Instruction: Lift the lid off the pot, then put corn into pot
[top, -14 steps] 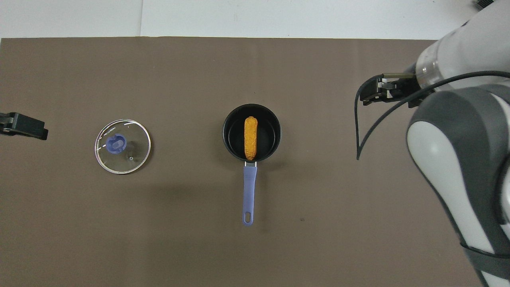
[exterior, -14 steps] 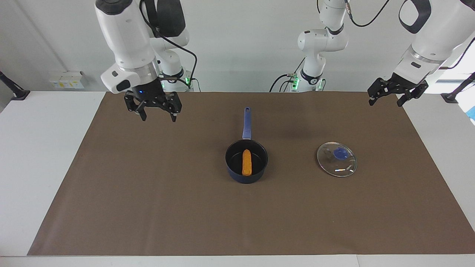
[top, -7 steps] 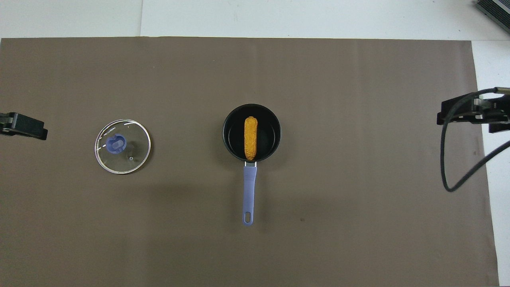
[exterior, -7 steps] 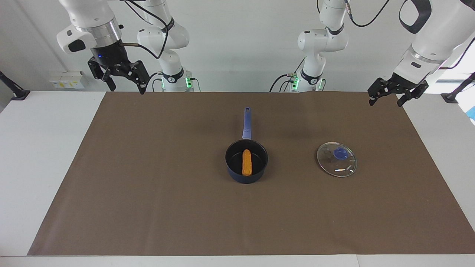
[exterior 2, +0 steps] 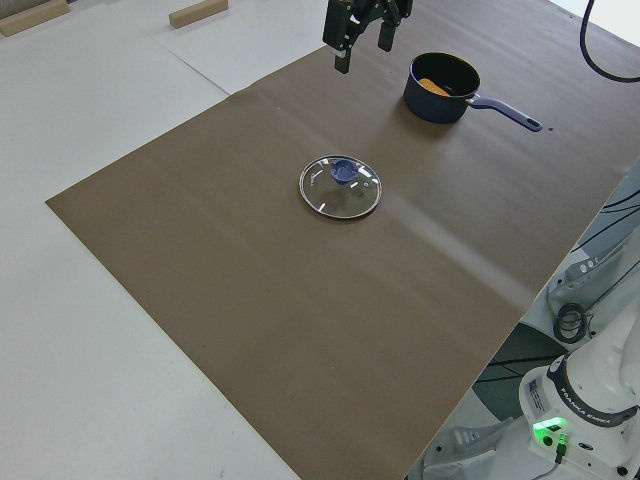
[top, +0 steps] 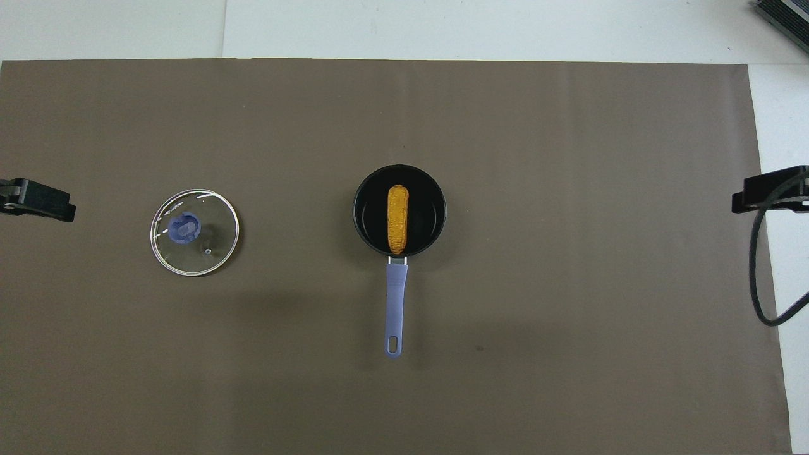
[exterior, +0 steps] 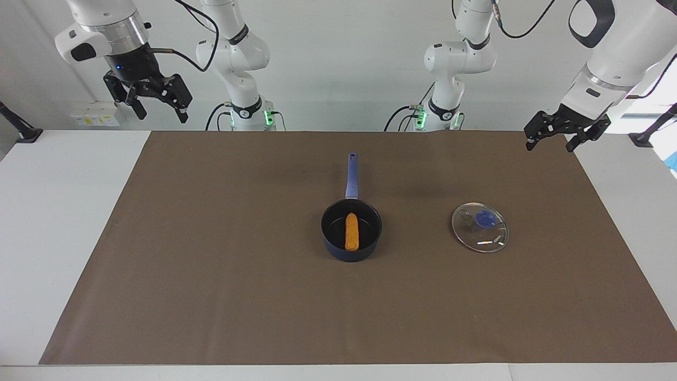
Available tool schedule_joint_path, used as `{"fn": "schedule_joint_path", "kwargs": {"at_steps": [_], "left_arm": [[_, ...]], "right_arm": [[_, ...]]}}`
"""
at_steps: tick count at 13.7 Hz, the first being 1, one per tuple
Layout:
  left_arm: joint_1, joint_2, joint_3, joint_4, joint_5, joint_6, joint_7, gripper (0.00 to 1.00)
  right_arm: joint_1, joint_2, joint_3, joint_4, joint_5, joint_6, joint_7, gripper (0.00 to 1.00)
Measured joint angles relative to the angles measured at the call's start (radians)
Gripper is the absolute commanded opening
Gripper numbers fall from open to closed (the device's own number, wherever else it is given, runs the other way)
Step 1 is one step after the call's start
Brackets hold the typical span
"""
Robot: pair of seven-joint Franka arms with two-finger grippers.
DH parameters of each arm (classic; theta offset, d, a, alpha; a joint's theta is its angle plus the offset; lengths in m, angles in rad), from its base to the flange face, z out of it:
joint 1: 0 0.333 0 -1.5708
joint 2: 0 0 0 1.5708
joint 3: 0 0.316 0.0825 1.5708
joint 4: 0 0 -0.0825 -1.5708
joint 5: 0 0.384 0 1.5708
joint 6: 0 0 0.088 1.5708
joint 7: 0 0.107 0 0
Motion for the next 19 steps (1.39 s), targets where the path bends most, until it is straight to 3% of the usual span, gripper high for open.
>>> {"fn": "schedule_joint_path", "kwargs": {"at_steps": [6, 19], "left_arm": [[0.0, 0.0, 0.0, 0.0, 0.0, 0.0, 0.0, 1.0], [0.0, 0.0, 0.0, 0.0, 0.0, 0.0, 0.0, 1.0]], "right_arm": [[0.005, -0.052, 0.007, -0.086, -0.001, 0.023, 0.028, 1.0], [-0.003, -0.072, -0.013, -0.118, -0.002, 0.078, -0.037, 1.0]]}}
